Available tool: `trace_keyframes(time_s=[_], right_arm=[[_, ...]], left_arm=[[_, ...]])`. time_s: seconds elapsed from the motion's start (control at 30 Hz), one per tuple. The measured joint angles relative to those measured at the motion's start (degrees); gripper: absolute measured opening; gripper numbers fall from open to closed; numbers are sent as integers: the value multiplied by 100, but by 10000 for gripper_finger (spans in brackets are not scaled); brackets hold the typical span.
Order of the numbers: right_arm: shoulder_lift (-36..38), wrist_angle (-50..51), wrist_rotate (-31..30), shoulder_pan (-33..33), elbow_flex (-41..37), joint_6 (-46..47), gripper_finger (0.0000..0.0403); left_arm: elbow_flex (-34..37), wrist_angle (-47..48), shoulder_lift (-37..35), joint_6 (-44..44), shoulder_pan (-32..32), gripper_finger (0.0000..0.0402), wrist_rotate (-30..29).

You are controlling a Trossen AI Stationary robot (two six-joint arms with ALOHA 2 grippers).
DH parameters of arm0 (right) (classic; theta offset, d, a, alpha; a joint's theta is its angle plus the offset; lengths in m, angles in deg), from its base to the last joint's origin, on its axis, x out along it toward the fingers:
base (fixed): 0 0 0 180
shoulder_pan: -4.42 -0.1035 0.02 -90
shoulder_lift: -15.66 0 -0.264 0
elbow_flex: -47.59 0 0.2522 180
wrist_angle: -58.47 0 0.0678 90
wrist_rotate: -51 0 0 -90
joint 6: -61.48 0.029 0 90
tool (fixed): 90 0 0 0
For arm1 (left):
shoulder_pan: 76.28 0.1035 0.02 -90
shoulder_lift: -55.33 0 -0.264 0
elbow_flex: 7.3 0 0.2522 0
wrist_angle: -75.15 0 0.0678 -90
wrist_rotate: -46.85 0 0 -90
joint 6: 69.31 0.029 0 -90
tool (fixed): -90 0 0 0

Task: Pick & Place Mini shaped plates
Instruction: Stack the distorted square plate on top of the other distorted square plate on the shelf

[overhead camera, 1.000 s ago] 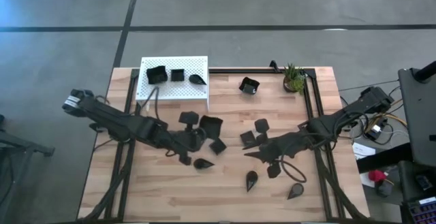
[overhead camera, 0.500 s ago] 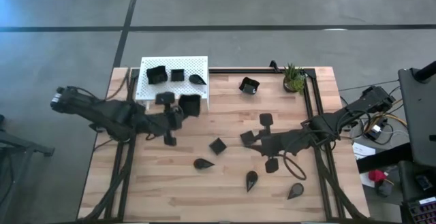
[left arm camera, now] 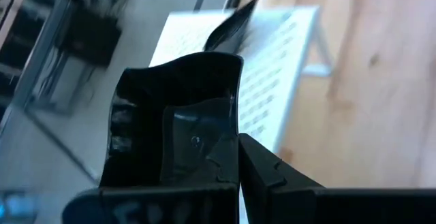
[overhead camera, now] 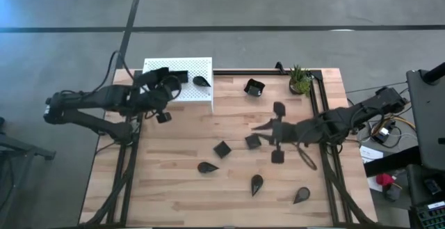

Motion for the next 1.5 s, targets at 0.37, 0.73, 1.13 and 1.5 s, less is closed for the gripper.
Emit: trace_keyframes(time_s=[0.37,0.73,1.13,1.5], right_arm=[[601,32,13,127,-8,86,59],[745,47,22,125,-26,69,59],[745,68,30,125,-26,153,59],[745,63,33,125,-26,116,59]], left_arm=[[25,399,-206,514,1113,0,374],[279,139,-391,1495,2054,0,893],[873,-683,-338,2355,2957,0,1301],[940,-716,-310,2463,3124,0,1556]])
